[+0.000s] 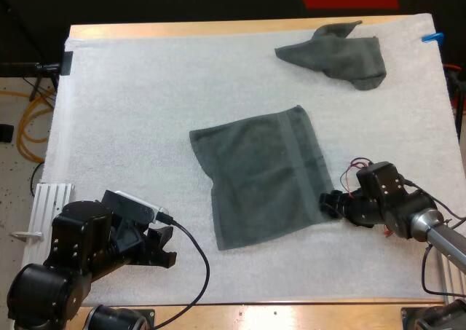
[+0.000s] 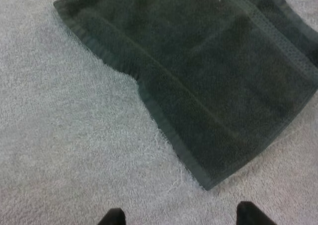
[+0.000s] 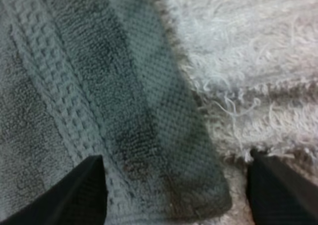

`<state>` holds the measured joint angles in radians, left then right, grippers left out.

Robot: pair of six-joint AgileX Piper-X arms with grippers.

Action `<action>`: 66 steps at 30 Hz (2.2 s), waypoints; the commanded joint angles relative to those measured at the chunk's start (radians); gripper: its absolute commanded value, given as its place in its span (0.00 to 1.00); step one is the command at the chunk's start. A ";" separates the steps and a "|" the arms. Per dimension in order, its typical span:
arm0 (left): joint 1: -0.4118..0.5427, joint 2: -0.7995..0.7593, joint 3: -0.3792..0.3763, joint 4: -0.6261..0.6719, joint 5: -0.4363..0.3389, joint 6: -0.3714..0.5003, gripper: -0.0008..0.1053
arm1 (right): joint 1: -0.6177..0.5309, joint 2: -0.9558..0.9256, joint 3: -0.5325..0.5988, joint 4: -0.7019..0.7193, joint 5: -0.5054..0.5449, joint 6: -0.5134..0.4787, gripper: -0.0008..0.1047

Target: Pick towel from pile fold and stack

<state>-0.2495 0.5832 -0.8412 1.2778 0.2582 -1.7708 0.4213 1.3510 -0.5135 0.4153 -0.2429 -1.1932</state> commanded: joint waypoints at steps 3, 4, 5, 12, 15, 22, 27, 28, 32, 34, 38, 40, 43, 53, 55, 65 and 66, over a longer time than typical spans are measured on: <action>0.000 -0.002 0.001 -0.004 0.007 -0.005 0.44 | 0.001 0.031 0.016 0.029 -0.057 0.008 0.42; 0.000 -0.002 0.001 -0.004 0.007 -0.005 0.44 | 0.001 0.031 0.016 0.035 -0.057 0.008 0.34; 0.000 -0.002 0.001 -0.004 0.007 -0.005 0.44 | 0.001 0.031 0.016 0.037 -0.056 0.008 0.29; 0.000 -0.002 0.001 -0.004 0.008 -0.005 0.44 | 0.001 0.029 0.016 0.040 -0.046 -0.017 0.01; 0.000 -0.002 0.001 -0.004 0.058 -0.016 0.44 | 0.001 0.014 0.016 0.049 -0.046 -0.023 0.01; 0.000 0.054 0.084 -0.089 0.240 -0.015 0.44 | 0.001 -0.043 0.016 0.110 0.014 -0.071 0.01; -0.013 0.119 0.127 -0.153 0.231 0.018 0.44 | 0.001 -0.054 0.016 0.115 0.014 -0.090 0.01; -0.026 0.135 0.129 -0.164 0.224 0.022 0.44 | 0.001 -0.054 0.016 0.115 0.014 -0.090 0.01; -0.096 0.210 0.128 -0.213 0.223 0.013 0.44 | 0.001 -0.054 0.016 0.118 0.014 -0.090 0.01; -0.133 0.275 0.128 -0.248 0.225 -0.019 0.44 | 0.001 -0.054 0.016 0.123 0.014 -0.090 0.01; -0.143 0.378 0.144 -0.305 0.234 -0.072 0.44 | 0.001 -0.054 0.016 0.130 0.014 -0.090 0.01; -0.143 0.428 0.179 -0.375 0.244 -0.112 0.44 | 0.001 -0.054 0.016 0.130 0.014 -0.090 0.01; -0.143 0.480 0.231 -0.456 0.299 -0.176 0.44 | 0.001 -0.054 0.016 0.130 0.014 -0.090 0.01; -0.143 0.585 0.367 -0.633 0.323 -0.386 0.44 | 0.001 -0.054 0.016 0.130 0.014 -0.090 0.01; -0.143 0.610 0.367 -0.654 0.322 -0.416 0.44 | 0.001 -0.054 0.016 0.130 0.014 -0.090 0.01; -0.143 0.749 0.367 -0.728 0.354 -0.431 0.44 | 0.001 -0.054 0.016 0.130 0.014 -0.090 0.01; -0.143 0.762 0.367 -0.749 0.381 -0.431 0.44 | 0.001 -0.054 0.016 0.130 0.014 -0.090 0.01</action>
<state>-0.3881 1.3443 -0.4744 0.5429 0.6207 -2.1923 0.4213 1.3044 -0.5006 0.5273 -0.2351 -1.2712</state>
